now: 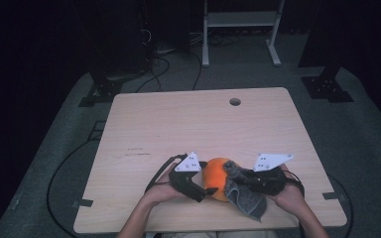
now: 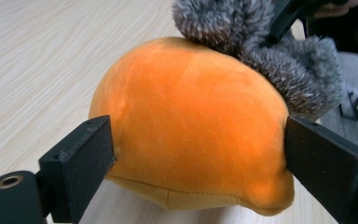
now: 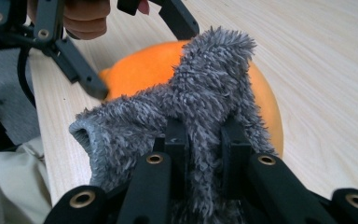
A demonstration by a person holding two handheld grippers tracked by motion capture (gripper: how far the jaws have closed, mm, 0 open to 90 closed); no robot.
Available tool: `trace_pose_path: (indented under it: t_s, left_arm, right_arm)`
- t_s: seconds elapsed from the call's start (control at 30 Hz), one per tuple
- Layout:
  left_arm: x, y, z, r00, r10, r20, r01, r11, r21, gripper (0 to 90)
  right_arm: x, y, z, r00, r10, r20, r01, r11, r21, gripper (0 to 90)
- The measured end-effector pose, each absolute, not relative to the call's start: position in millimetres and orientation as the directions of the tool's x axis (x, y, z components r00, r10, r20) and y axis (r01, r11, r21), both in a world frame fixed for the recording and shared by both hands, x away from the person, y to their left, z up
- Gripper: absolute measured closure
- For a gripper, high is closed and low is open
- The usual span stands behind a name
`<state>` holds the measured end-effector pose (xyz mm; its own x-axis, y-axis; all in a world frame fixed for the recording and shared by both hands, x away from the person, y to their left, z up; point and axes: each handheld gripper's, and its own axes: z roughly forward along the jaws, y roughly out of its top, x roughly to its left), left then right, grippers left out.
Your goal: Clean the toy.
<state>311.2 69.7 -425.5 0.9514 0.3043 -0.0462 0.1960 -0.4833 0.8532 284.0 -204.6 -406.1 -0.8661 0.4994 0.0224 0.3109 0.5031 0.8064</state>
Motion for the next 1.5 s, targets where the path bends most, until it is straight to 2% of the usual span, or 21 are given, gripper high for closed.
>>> trace_pose_path:
  t_s: [0.1, 0.13, 0.37, 0.5, 0.67, 0.83, 0.93, 1.07, 1.23, 1.4, 1.5]
  left_arm:
    - [308, 68, -423, 0.953, 0.302, -0.009, 0.162, -0.488, 0.858, 20.0]
    - [306, 67, -422, 0.956, 0.294, 0.003, 0.149, -0.493, 0.857, 20.8]
    - [292, 53, -417, 0.965, 0.246, 0.09, 0.052, -0.517, 0.855, 19.6]
    - [284, 46, -417, 0.97, 0.209, 0.123, 0.012, -0.55, 0.835, 19.4]
    - [287, 50, -420, 0.973, 0.209, 0.097, 0.034, -0.547, 0.837, 19.8]
    - [293, 57, -424, 0.968, 0.232, 0.091, 0.062, -0.576, 0.815, 19.6]
    - [297, 62, -423, 0.972, 0.228, 0.06, 0.078, -0.554, 0.829, 18.6]
    - [301, 67, -414, 0.964, 0.263, 0.021, 0.111, -0.478, 0.871, 16.9]
    - [301, 65, -423, 0.961, 0.272, 0.05, 0.107, -0.533, 0.839, 19.9]
    - [302, 69, -426, 0.96, 0.272, 0.064, 0.116, -0.598, 0.793, 23.2]
    - [301, 67, -426, 0.962, 0.265, 0.07, 0.109, -0.604, 0.79, 23.4]
  right_arm:
    - [283, -208, -401, -0.859, 0.513, -0.002, 0.31, 0.523, 0.794, 76.1]
    - [280, -208, -396, -0.859, 0.512, -0.022, 0.295, 0.53, 0.795, 76.1]
    - [256, -191, -356, -0.902, 0.424, -0.082, 0.172, 0.526, 0.833, 76.0]
    - [262, -175, -368, -0.904, 0.417, -0.092, 0.188, 0.583, 0.79, 75.9]
    - [269, -183, -380, -0.911, 0.412, -0.027, 0.226, 0.551, 0.803, 76.1]
    - [279, -201, -387, -0.876, 0.482, -0.021, 0.277, 0.538, 0.796, 76.2]
    - [284, -211, -398, -0.857, 0.515, 0.021, 0.325, 0.507, 0.798, 76.5]
    - [277, -199, -397, -0.866, 0.499, -0.009, 0.299, 0.533, 0.791, 76.6]
    - [277, -193, -398, -0.884, 0.468, -0.003, 0.282, 0.537, 0.795, 76.4]
    - [284, -212, -402, -0.833, 0.553, -0.013, 0.343, 0.536, 0.772, 75.9]
    - [282, -211, -396, -0.844, 0.535, 0.025, 0.335, 0.491, 0.804, 76.0]
